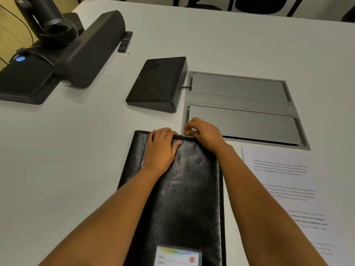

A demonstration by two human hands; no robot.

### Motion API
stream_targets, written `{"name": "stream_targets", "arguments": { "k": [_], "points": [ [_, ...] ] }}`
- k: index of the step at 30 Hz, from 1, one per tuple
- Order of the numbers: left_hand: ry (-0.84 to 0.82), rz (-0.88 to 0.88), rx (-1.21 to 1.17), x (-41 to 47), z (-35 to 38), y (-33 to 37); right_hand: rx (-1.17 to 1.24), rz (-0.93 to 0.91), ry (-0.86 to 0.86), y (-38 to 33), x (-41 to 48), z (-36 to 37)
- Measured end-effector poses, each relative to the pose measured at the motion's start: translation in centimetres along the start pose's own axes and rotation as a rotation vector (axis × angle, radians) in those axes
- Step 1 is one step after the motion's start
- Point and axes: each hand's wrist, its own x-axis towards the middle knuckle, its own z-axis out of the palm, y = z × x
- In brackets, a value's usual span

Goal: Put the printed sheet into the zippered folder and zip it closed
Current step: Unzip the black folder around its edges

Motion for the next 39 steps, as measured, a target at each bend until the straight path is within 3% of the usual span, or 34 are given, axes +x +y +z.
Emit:
{"name": "stream_targets", "arguments": {
  "k": [12, 17, 20, 32, 39],
  "points": [
    [-0.056, -0.040, 0.053, 1.1, 0.1, 0.7, 0.041, 0.113, 0.041, 3.8, -3.1, -1.8],
    [-0.145, 0.108, 0.014, -1.3, 1.1, 5.3, 0.101, 0.142, 0.050, 3.7, -3.1, -1.6],
    [-0.192, 0.045, 0.043, -3.5, 2.6, 7.4, 0.087, 0.159, 0.058, 4.1, -3.6, -2.0],
    [-0.212, 0.019, 0.161, -3.9, 3.3, 7.3, 0.098, 0.258, 0.310, 4.5, -9.1, -1.2],
    [-0.251, -0.021, 0.131, -9.0, 3.3, 11.1, -0.007, 0.286, 0.232, 3.8, -8.7, -1.9]
  ]
}}
